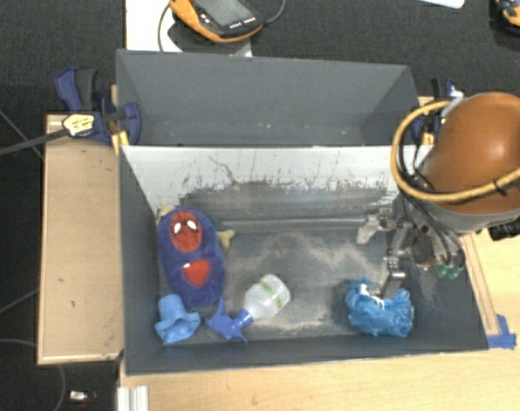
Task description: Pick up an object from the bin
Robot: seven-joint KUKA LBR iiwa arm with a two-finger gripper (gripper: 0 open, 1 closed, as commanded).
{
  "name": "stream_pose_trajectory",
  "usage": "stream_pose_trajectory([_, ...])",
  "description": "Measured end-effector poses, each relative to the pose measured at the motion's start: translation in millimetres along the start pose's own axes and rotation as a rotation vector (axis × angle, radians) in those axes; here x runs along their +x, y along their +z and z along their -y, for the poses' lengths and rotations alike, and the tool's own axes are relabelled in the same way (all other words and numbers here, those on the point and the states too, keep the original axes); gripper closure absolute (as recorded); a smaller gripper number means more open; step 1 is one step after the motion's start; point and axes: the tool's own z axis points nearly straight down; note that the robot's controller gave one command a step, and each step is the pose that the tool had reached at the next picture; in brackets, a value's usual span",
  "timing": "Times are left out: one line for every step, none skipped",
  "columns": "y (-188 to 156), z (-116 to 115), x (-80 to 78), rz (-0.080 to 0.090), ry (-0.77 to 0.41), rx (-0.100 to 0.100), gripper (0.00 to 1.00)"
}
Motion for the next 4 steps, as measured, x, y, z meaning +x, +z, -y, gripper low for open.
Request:
stream_pose_trajectory([9.0, -6.0, 4.9, 0.003, -0.153, 0.0, 0.0])
stream_pose_trajectory([63.8, 51.7, -3.6, 0.004, -0.32, 0.003, 0.0])
stream_pose_trajectory([69.1, 39.0, 1.9, 0.007, -0.185, -0.001, 0.0])
stream_pose_trajectory([94.1, 57.5, 2.7, 0.008, 0.015, 0.0, 0.0])
